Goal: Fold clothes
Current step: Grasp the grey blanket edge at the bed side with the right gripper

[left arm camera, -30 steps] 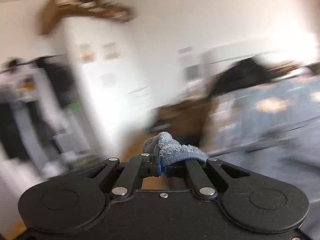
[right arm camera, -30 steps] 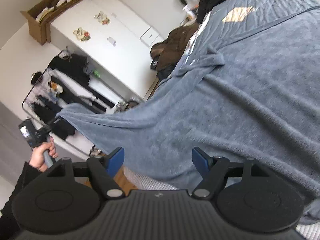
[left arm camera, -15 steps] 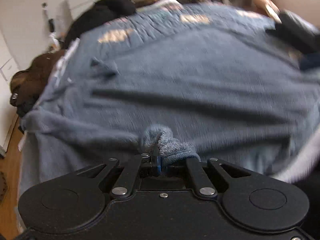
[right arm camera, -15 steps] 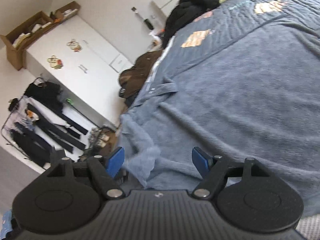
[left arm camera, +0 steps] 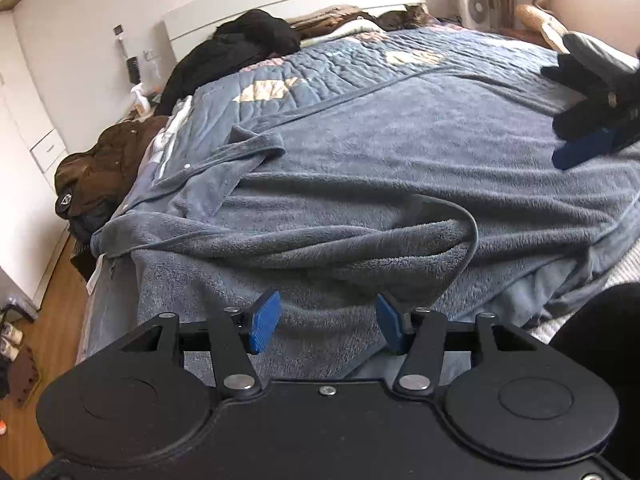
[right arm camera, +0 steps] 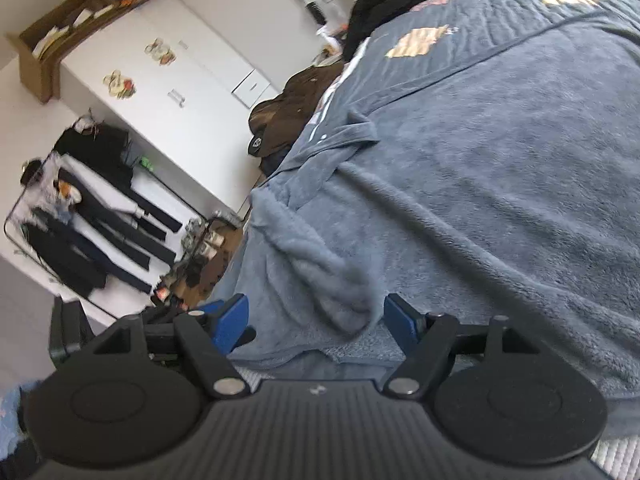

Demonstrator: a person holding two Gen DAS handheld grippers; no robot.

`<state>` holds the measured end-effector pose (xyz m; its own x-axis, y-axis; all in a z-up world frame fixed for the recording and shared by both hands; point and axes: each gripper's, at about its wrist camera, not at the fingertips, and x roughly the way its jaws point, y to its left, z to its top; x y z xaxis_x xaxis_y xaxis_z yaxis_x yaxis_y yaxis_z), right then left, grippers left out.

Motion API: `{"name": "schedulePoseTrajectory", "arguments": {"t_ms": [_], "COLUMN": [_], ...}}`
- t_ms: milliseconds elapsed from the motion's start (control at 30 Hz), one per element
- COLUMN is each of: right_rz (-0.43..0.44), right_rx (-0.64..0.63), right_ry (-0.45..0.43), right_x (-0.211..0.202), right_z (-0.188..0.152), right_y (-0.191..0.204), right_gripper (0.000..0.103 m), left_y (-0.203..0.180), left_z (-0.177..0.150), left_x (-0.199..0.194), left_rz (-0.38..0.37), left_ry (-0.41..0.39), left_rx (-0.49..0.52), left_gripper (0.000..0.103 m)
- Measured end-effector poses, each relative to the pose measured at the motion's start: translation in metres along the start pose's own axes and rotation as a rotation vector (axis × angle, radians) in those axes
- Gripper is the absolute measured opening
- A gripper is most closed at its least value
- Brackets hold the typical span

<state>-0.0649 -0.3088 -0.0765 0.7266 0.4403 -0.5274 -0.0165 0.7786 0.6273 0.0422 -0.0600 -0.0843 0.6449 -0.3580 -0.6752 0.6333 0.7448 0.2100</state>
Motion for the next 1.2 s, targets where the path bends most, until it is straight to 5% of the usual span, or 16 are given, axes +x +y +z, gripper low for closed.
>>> {"name": "schedulePoseTrajectory", "arguments": {"t_ms": [200, 667, 733, 767, 800, 833, 1067, 1200], "right_rz": [-0.089, -0.108, -0.094, -0.088, -0.087, -0.089, -0.016, 0.041], "right_rx": [-0.181, 0.101, 0.12, 0.134, 0.154, 0.175, 0.262, 0.306], "right_ry": [0.023, 0.193, 0.212, 0.216, 0.221, 0.229, 0.137, 0.064], "right_x": [0.033, 0.137, 0.146, 0.15, 0.153, 0.157, 0.13, 0.105], "right_z": [0.001, 0.029, 0.027, 0.027, 0.026, 0.026, 0.041, 0.053], "right_y": [0.005, -0.071, -0.072, -0.072, -0.073, -0.073, -0.063, -0.054], "right_gripper": [0.074, 0.07, 0.062, 0.043, 0.013, 0.003, 0.003, 0.003], "left_y": [0.007, 0.012, 0.013, 0.013, 0.013, 0.013, 0.015, -0.004], "left_z": [-0.017, -0.041, -0.043, -0.044, -0.045, -0.046, -0.05, -0.052], "left_x": [-0.011, -0.009, -0.007, -0.005, -0.004, -0.003, -0.002, 0.005], "left_rz": [-0.018, -0.054, -0.059, -0.059, -0.059, -0.058, 0.024, 0.141], "left_ry": [0.001, 0.03, 0.035, 0.038, 0.042, 0.046, 0.04, 0.017], "left_rx": [-0.088, -0.179, -0.188, -0.191, -0.193, -0.196, -0.17, -0.018], "left_gripper": [0.063, 0.063, 0.063, 0.063, 0.063, 0.063, 0.067, 0.068]}}
